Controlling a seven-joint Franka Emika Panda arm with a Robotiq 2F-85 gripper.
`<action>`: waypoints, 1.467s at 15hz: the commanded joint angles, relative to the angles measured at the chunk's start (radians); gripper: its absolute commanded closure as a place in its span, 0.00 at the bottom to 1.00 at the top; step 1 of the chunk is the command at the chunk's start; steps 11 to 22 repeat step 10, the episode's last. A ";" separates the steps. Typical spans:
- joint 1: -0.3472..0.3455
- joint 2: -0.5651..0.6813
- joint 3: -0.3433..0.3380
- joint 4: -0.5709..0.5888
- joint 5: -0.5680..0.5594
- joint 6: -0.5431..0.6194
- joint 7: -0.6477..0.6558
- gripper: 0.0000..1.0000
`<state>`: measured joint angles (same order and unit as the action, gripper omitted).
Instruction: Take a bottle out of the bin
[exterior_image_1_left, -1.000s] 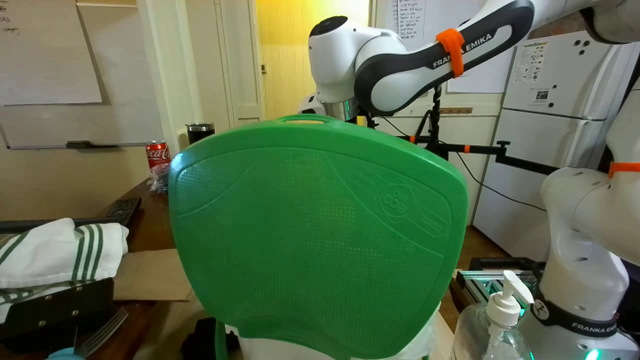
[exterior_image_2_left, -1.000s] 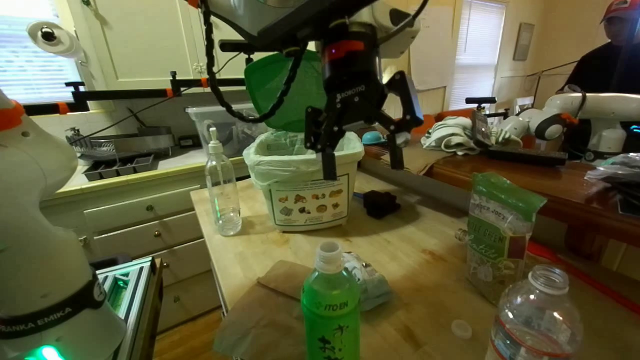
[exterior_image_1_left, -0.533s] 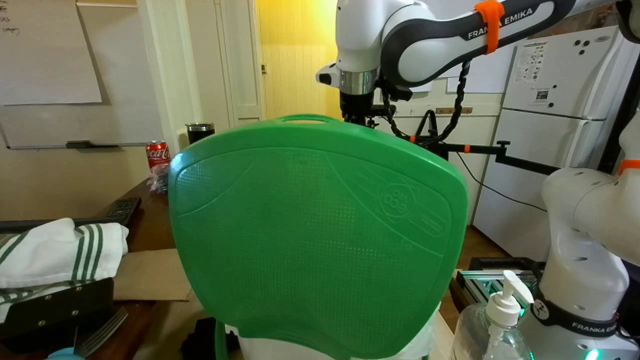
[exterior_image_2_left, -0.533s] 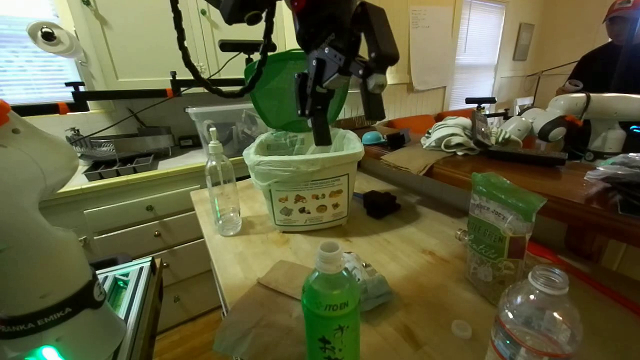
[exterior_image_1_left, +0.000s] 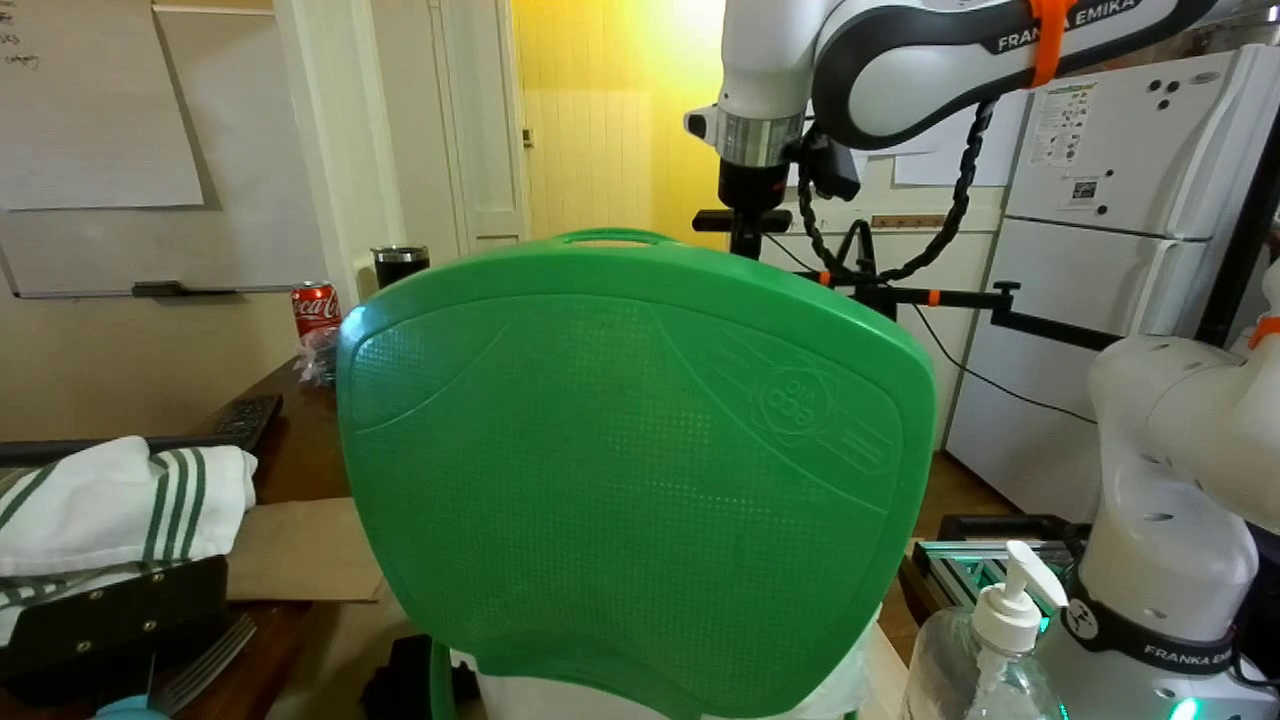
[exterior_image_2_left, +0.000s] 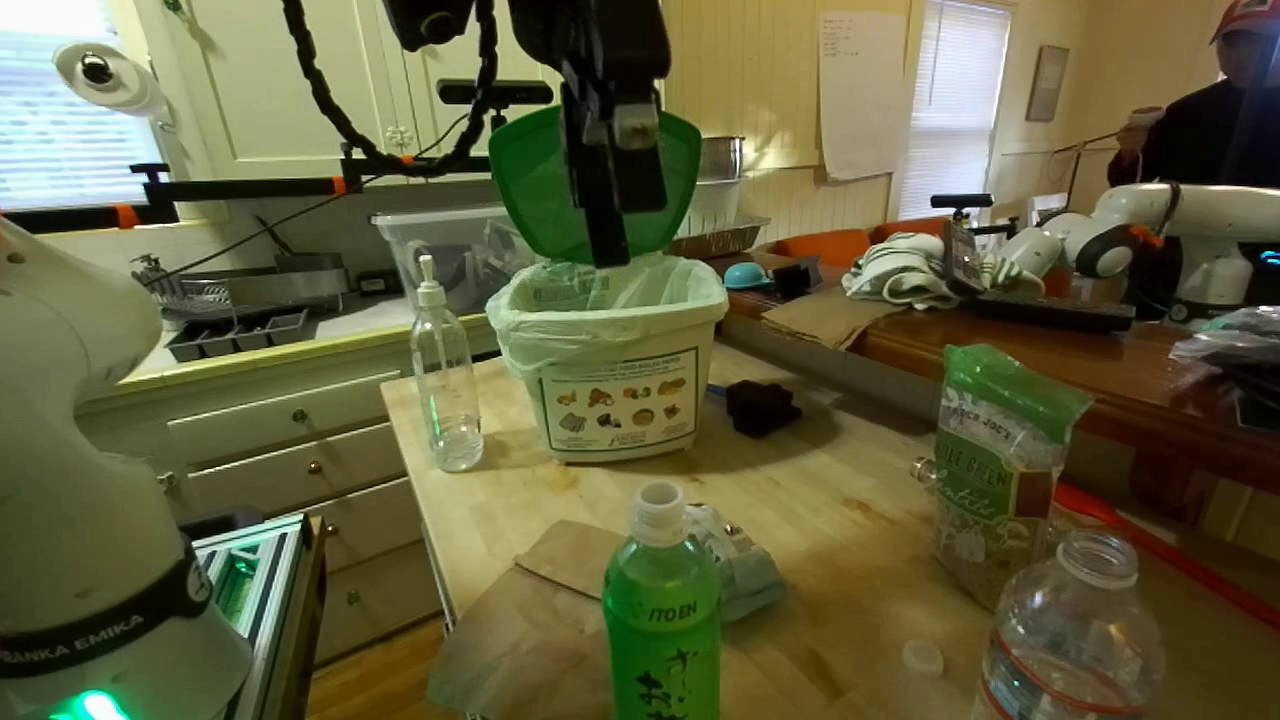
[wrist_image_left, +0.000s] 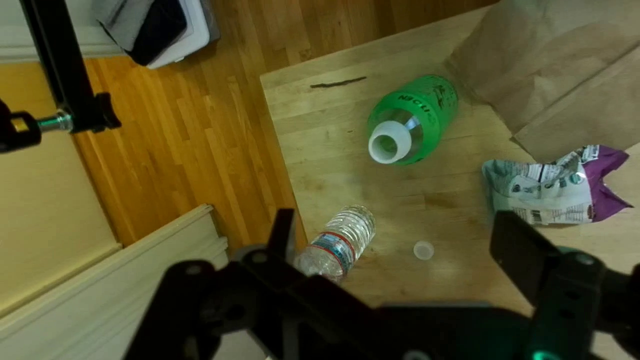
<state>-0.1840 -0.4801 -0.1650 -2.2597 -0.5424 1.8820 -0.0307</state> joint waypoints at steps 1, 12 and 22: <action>-0.012 -0.008 0.010 -0.005 0.007 -0.003 0.022 0.00; -0.017 -0.022 0.015 -0.018 0.010 -0.004 0.051 0.00; -0.017 -0.022 0.015 -0.018 0.010 -0.004 0.051 0.00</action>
